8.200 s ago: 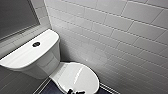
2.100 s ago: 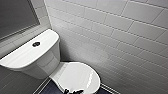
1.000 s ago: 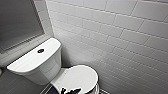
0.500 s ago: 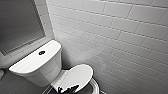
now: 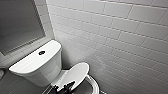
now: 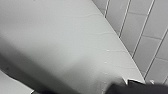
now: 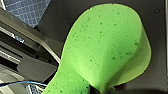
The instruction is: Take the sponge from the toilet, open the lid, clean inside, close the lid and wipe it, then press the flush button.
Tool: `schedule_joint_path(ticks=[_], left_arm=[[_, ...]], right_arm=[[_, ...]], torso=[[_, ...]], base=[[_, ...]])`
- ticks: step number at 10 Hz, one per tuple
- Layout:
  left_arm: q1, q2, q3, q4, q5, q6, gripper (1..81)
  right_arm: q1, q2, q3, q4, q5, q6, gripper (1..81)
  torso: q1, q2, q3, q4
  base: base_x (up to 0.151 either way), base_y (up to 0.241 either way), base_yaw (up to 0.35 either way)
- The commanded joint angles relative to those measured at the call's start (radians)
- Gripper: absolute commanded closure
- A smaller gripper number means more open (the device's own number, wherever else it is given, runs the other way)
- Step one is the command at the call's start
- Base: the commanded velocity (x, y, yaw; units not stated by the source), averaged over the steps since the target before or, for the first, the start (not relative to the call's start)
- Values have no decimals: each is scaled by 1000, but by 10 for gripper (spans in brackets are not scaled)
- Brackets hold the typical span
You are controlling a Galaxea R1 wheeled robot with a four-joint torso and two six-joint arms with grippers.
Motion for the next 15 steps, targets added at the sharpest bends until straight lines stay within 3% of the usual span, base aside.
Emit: schedule_joint_path(ticks=[1,10,13,15], left_arm=[[-149,-56,52,-88,-78,-144,10],[-147,-241,101,-137,-87,-345,10],[-148,-271,68,-139,-87,-403,10],[-147,-272,-22,-122,-87,-509,10]], right_arm=[[-22,-21,13,-20,-69,-3,811],[-22,-13,16,-20,-83,-3,811],[-22,-13,23,-21,-85,-3,811],[-24,-10,18,-21,-85,-3,811]], torso=[[0,0,0,0],[0,0,1,0],[0,0,1,0],[0,0,1,0]], base=[[0,0,0],[0,0,0],[0,0,0],[0,0,0]])
